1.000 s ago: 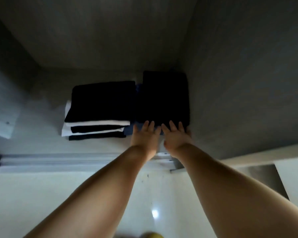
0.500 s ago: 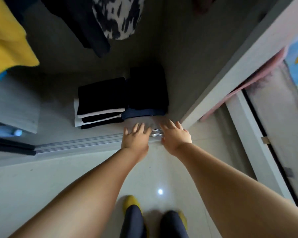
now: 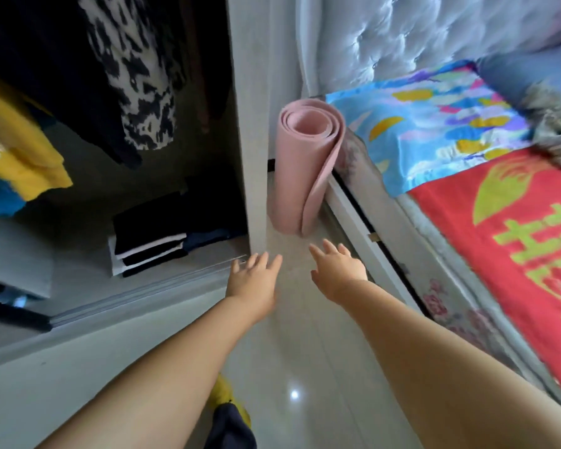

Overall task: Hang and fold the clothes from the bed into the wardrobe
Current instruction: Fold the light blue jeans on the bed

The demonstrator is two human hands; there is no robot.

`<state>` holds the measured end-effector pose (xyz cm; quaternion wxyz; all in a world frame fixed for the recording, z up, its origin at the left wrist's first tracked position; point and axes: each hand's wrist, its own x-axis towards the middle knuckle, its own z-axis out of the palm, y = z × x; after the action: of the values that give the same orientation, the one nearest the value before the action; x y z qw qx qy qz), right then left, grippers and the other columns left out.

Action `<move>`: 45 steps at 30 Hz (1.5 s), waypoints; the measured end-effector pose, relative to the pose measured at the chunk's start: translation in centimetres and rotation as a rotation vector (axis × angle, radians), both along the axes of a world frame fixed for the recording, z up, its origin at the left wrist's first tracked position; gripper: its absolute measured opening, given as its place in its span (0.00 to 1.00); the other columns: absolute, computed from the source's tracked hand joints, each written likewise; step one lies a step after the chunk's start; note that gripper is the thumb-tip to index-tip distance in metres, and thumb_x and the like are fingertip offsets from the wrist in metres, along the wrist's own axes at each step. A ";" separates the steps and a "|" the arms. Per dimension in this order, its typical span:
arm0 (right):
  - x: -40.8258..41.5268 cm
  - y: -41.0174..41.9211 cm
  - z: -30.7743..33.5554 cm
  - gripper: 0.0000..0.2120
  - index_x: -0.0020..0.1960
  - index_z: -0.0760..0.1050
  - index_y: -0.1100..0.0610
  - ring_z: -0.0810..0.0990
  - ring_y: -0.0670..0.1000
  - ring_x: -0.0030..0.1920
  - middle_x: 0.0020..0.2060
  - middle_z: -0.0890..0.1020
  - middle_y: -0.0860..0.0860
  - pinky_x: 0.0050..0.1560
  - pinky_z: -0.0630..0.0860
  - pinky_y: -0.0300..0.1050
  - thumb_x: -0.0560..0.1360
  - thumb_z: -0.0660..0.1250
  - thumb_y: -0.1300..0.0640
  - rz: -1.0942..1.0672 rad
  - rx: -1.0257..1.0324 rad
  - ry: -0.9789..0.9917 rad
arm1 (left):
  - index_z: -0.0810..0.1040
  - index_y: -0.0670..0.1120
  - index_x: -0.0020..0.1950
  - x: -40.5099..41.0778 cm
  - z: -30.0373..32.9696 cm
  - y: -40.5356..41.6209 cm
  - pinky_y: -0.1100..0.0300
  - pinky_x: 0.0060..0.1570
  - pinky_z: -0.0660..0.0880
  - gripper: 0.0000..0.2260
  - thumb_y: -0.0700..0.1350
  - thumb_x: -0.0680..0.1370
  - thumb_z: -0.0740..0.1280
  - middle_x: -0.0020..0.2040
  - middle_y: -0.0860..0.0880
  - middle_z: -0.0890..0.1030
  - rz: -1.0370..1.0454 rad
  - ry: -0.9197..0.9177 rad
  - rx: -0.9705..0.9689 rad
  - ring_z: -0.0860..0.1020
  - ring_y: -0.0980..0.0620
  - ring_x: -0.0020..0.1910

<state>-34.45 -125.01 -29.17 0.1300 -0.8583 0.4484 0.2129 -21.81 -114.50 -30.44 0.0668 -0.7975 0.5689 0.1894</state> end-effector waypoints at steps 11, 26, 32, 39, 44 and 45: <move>-24.4 1.9 15.4 0.24 0.75 0.57 0.48 0.64 0.59 0.70 0.73 0.63 0.53 0.58 0.74 0.56 0.81 0.56 0.52 -0.308 -0.119 -0.054 | 0.54 0.49 0.77 -19.3 15.9 -3.3 0.46 0.71 0.56 0.28 0.47 0.79 0.59 0.74 0.47 0.62 -0.274 -0.039 -0.132 0.58 0.48 0.74; -47.2 -3.6 20.7 0.23 0.76 0.57 0.50 0.68 0.60 0.68 0.73 0.62 0.55 0.55 0.73 0.56 0.82 0.54 0.53 -0.834 -0.173 0.051 | 0.54 0.50 0.77 -42.1 22.2 -19.1 0.43 0.70 0.59 0.27 0.50 0.80 0.59 0.74 0.47 0.63 -0.864 0.016 -0.255 0.60 0.47 0.74; -52.6 -8.0 21.6 0.23 0.76 0.57 0.48 0.67 0.60 0.68 0.73 0.62 0.54 0.55 0.72 0.54 0.81 0.55 0.52 -1.017 -0.179 0.019 | 0.54 0.50 0.77 -48.3 22.9 -27.1 0.43 0.70 0.58 0.27 0.51 0.80 0.59 0.73 0.46 0.64 -1.009 0.005 -0.259 0.62 0.46 0.72; -60.0 -9.9 19.7 0.24 0.76 0.55 0.50 0.66 0.60 0.69 0.74 0.59 0.55 0.59 0.71 0.55 0.82 0.54 0.50 -1.160 -0.129 0.044 | 0.56 0.50 0.76 -57.8 20.3 -31.3 0.44 0.70 0.58 0.26 0.49 0.80 0.59 0.73 0.47 0.65 -1.169 0.045 -0.211 0.61 0.47 0.72; -67.2 -11.9 17.3 0.23 0.75 0.57 0.51 0.67 0.60 0.68 0.73 0.62 0.54 0.59 0.71 0.54 0.82 0.54 0.50 -1.236 -0.079 0.064 | 0.53 0.50 0.77 -64.3 17.8 -34.2 0.43 0.71 0.57 0.27 0.50 0.80 0.58 0.74 0.46 0.64 -1.201 0.054 -0.156 0.61 0.46 0.73; -68.8 -12.7 16.6 0.23 0.75 0.57 0.50 0.67 0.60 0.68 0.73 0.62 0.54 0.59 0.71 0.54 0.82 0.55 0.50 -1.238 -0.069 0.061 | 0.54 0.50 0.77 -65.7 17.1 -35.1 0.43 0.71 0.57 0.27 0.49 0.80 0.58 0.73 0.46 0.64 -1.196 0.056 -0.147 0.61 0.46 0.73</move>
<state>-103.30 -137.70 -12.61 0.1888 -0.4363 0.8731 0.1079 -87.48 -149.64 -13.32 0.0914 -0.3364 0.9319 0.1002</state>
